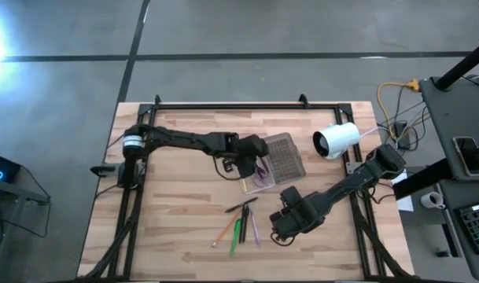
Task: Pick & place school supplies into a supply box
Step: Put the black pen into the supply box
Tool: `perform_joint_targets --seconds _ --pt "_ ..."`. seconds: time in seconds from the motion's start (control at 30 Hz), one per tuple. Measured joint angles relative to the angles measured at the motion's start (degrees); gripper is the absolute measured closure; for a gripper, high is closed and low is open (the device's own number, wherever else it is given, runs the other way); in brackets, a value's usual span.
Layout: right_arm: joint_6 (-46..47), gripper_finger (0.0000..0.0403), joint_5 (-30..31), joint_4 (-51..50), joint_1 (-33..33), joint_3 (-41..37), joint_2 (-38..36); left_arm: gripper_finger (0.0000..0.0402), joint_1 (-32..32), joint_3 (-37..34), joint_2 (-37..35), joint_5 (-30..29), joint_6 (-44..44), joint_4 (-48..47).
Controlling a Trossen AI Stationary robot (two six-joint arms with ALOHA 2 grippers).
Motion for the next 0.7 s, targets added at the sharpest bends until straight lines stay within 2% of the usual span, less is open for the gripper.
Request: perform_joint_targets --seconds 0.1,0.27,0.4,0.7 --pt "-1.09 0.0292 0.00 -0.02 0.00 0.00 0.00 0.0392 0.31 -0.87 -0.82 -2.04 0.86 -2.12" --pt "-5.15 0.0297 0.00 -0.11 0.00 -0.15 0.00 0.0392 -0.09 -3.62 -2.23 -2.12 0.84 -4.09" --pt "-7.60 0.0302 -0.04 -0.09 -0.14 -0.17 0.00 0.0390 -0.46 -6.99 -2.23 -1.06 0.84 -2.05" --pt "-10.16 0.0303 -0.24 -0.20 -0.17 -0.22 -0.01 0.0320 -1.12 -12.34 -3.02 -1.08 0.78 5.09"
